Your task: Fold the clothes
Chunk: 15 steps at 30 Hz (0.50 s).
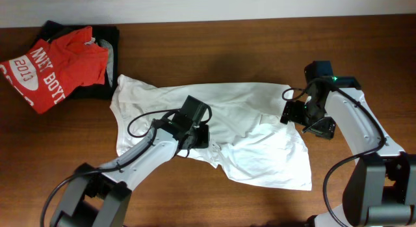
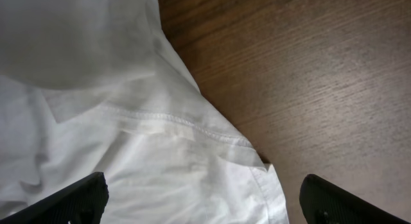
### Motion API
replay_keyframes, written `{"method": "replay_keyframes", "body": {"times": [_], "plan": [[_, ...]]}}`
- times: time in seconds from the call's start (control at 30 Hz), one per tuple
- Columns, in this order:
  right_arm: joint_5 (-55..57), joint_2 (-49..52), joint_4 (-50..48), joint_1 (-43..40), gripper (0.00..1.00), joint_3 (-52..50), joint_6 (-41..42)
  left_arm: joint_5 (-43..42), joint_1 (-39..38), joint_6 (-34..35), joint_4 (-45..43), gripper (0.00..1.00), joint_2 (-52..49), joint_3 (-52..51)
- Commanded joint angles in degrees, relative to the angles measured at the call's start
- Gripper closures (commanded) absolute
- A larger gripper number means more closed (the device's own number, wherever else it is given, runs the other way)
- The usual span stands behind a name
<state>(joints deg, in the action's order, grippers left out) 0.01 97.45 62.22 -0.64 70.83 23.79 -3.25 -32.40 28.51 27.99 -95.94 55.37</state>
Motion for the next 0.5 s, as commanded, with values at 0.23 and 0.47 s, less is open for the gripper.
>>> {"method": "replay_keyframes", "body": {"times": [0.23, 0.47], "plan": [[-1.05, -0.31, -0.50, 0.26, 0.01, -0.15, 0.00, -10.49, -2.71, 1.60, 22.53, 0.87, 2.93, 1.31], [-1.01, -0.31, -0.15, 0.26, 0.01, -0.15, 0.00, -7.67, -2.80, 1.84, 10.97, 0.99, -4.44, 1.07]]}}
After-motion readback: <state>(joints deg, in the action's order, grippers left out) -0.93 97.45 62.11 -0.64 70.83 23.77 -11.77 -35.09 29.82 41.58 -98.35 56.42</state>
